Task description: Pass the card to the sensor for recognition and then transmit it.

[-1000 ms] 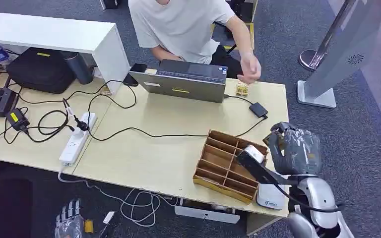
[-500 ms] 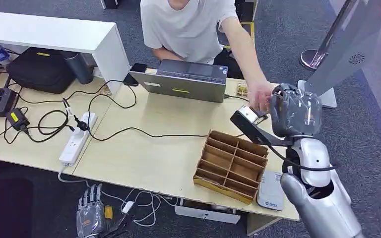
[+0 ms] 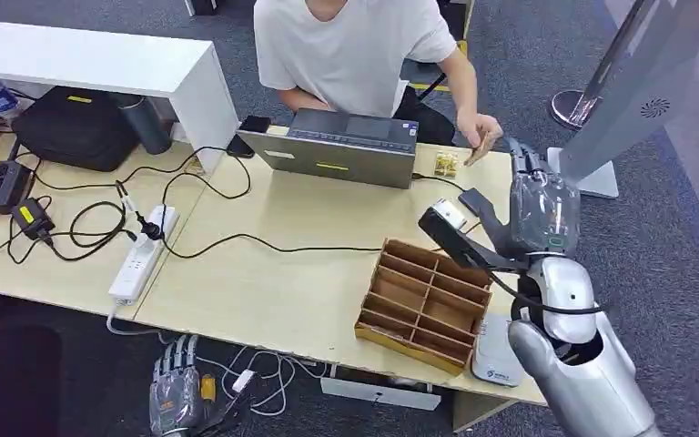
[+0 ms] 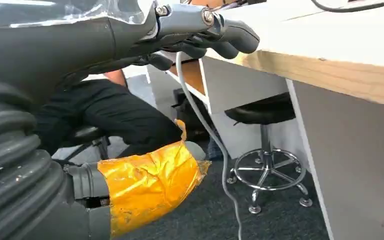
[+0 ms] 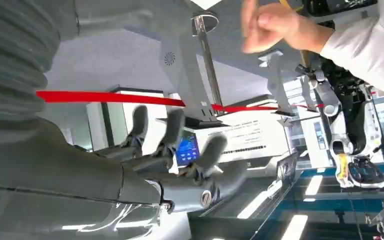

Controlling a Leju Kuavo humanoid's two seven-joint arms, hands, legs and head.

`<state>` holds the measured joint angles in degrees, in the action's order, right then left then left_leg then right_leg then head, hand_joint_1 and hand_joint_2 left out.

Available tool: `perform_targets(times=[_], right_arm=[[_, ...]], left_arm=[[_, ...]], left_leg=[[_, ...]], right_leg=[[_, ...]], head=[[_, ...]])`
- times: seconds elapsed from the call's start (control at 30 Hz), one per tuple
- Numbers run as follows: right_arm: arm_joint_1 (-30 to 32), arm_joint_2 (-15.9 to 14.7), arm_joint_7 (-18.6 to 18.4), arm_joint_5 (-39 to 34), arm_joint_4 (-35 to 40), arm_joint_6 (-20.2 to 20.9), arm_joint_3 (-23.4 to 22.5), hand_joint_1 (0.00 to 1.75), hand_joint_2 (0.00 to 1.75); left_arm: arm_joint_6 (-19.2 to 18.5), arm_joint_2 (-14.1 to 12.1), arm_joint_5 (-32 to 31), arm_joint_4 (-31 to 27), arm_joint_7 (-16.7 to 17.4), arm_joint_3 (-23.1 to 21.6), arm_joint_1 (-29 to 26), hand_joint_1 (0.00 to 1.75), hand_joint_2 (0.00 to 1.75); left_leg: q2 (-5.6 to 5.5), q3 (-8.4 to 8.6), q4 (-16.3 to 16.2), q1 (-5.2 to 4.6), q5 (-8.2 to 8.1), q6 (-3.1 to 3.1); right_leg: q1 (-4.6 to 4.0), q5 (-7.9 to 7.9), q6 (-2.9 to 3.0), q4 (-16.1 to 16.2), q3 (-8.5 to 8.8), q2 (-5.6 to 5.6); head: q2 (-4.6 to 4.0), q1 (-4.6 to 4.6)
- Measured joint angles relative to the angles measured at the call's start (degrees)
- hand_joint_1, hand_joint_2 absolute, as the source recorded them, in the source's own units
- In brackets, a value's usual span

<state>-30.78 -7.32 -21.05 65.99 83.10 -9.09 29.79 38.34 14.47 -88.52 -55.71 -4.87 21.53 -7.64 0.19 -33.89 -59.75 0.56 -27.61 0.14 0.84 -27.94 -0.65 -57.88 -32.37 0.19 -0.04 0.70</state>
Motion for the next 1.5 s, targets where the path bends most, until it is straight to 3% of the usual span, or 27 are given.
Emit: perform_targets(times=[0.17, 0.37, 0.57, 0.7, 0.8, 1.0, 1.07, 1.13, 1.23, 1.33, 1.5], right_arm=[[2.6, -1.4, 0.6, 0.1, 2.0, -1.5, -0.3, 0.00, 1.75], [8.6, -6.7, 0.9, 0.9, 7.7, -3.1, -4.1, 0.00, 1.75], [18.2, -14.2, 2.7, -0.8, 14.0, -5.3, -12.8, 0.00, 1.75], [27.6, -19.4, 4.5, -2.9, 18.0, -7.1, -24.1, 0.00, 1.75], [31.3, -21.6, 5.0, -3.2, 19.6, -7.3, -29.0, 0.00, 1.75], [35.9, -23.6, 5.0, -3.3, 21.3, -7.3, -34.1, 0.00, 1.75], [39.3, -24.3, 6.3, -4.7, 21.7, -7.3, -38.1, 0.00, 1.75], [43.8, -24.3, 9.5, -6.9, 21.7, -7.1, -44.4, 0.00, 1.75], [48.4, -22.2, 19.1, -7.6, 21.0, -4.9, -56.3, 0.00, 1.75], [49.1, -15.7, 32.0, -1.7, 18.8, 0.3, -69.6, 0.00, 1.75], [44.6, -4.8, 45.6, 12.4, 10.5, 3.3, -92.2, 0.00, 1.75]], left_arm=[[0.0, 0.0, -0.3, 0.0, -0.5, 0.6, -0.1, 0.00, 1.75], [0.0, 0.3, -1.0, -0.2, -0.8, 3.3, -0.6, 0.00, 1.75], [0.0, 0.6, -1.0, -1.4, -1.5, 6.6, -1.5, 0.00, 1.75], [0.0, 1.0, -0.9, -2.5, -3.2, 10.5, -2.3, 0.00, 1.75], [0.0, 1.2, -0.9, -2.9, -3.7, 11.9, -2.5, 0.00, 1.75], [0.0, 1.4, -0.9, -3.4, -4.3, 13.6, -2.9, 0.00, 1.75], [0.0, 1.5, -0.6, -3.5, -5.0, 14.9, -3.1, 0.00, 1.75], [0.0, 1.6, 0.2, -3.7, -5.6, 16.4, -3.4, 0.00, 1.75], [0.0, 1.8, 1.1, -3.8, -5.7, 19.0, -3.8, 0.00, 1.75], [0.0, 2.0, 1.6, -3.8, -4.7, 21.1, -4.1, 0.00, 1.75], [0.0, 2.3, 2.8, -3.8, -3.6, 24.5, -4.3, 0.00, 1.75]], left_leg=[[0.00, 0.01, 0.0, 0.00, 0.00, 0.00], [-0.05, -0.02, 0.0, 0.00, -0.02, 0.02], [-0.18, -0.07, 0.0, -0.02, -0.09, 0.13], [-0.37, -0.19, -0.1, -0.04, -0.14, 0.21], [-0.13, -0.12, -0.1, -0.04, -0.21, 0.21], [-0.13, -0.03, -0.1, -0.03, -0.19, 0.21], [-0.20, -0.02, -0.1, -0.03, -0.19, 0.21], [-0.31, -0.07, -0.1, -0.03, -0.22, 0.23], [-0.26, -0.07, -0.1, -0.05, -0.33, 0.31], [-0.18, -0.01, 0.0, -0.07, -0.43, 0.24], [-0.22, 0.04, 0.0, -0.06, -0.50, 0.24]], right_leg=[[0.00, 0.00, 0.00, 0.0, 0.00, 0.00], [0.01, -0.01, -0.02, 0.1, 0.01, -0.06], [0.02, -0.04, -0.06, 0.2, 0.04, -0.25], [0.03, -0.09, -0.13, 0.2, 0.04, -0.42], [0.03, -0.09, -0.13, 0.2, 0.02, -0.18], [0.02, -0.09, -0.13, 0.2, 0.02, -0.19], [0.03, -0.14, -0.18, 0.2, 0.00, -0.27], [0.03, -0.21, -0.23, 0.2, 0.09, -0.38], [0.05, -0.24, -0.22, 0.2, 0.05, -0.31], [0.07, -0.32, -0.21, 0.2, 0.05, -0.21], [0.06, -0.47, -0.23, 0.2, 0.05, -0.28]], head=[[0.00, 0.00], [0.00, 0.00], [0.00, -0.02], [0.00, 0.00], [0.00, 0.02], [0.00, 0.04], [0.00, 0.02], [0.00, -0.02], [0.00, 0.00], [0.00, 0.04], [0.00, 0.00]])
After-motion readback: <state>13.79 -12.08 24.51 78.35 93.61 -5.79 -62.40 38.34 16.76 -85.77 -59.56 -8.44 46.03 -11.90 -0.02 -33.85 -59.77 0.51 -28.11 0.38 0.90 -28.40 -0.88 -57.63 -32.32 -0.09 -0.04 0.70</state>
